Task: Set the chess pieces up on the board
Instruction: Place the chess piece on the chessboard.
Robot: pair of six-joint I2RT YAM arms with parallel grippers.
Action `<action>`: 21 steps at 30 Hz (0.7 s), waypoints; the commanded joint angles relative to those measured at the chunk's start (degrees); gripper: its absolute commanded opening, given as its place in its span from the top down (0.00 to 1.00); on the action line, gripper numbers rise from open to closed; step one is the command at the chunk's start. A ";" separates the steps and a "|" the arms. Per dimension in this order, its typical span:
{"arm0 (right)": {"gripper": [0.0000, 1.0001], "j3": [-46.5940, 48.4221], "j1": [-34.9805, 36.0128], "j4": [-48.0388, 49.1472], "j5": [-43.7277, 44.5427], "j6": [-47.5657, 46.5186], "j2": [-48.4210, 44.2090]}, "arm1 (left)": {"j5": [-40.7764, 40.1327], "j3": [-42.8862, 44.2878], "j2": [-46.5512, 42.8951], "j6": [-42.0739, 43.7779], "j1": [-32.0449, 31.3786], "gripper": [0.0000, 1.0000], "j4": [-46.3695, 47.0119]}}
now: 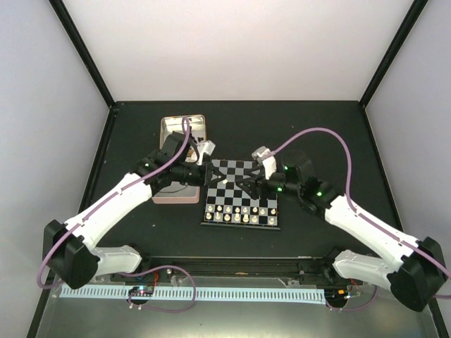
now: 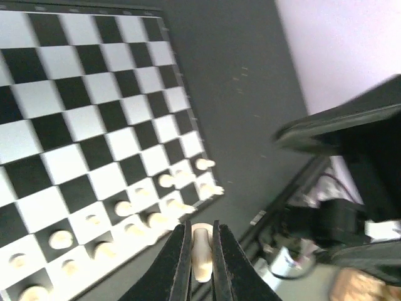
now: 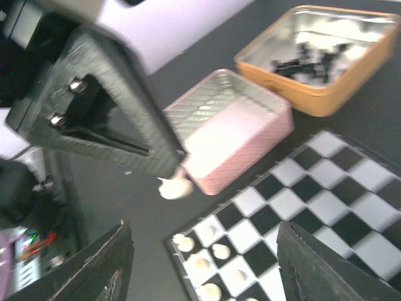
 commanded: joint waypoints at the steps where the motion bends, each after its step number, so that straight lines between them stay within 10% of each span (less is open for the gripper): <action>1: 0.37 -3.18 -0.77 -2.84 19.76 7.13 -5.89 | -17.33 -2.96 -3.16 -0.51 -2.74 0.98 3.48; 8: 0.35 -3.95 -6.61 -18.26 42.05 23.15 -9.91 | -31.87 -7.72 -0.69 -1.79 -16.99 0.99 14.10; 21: 0.34 -8.94 -16.25 -26.01 42.11 29.27 -18.62 | -51.24 4.66 23.63 3.08 -38.62 0.99 14.58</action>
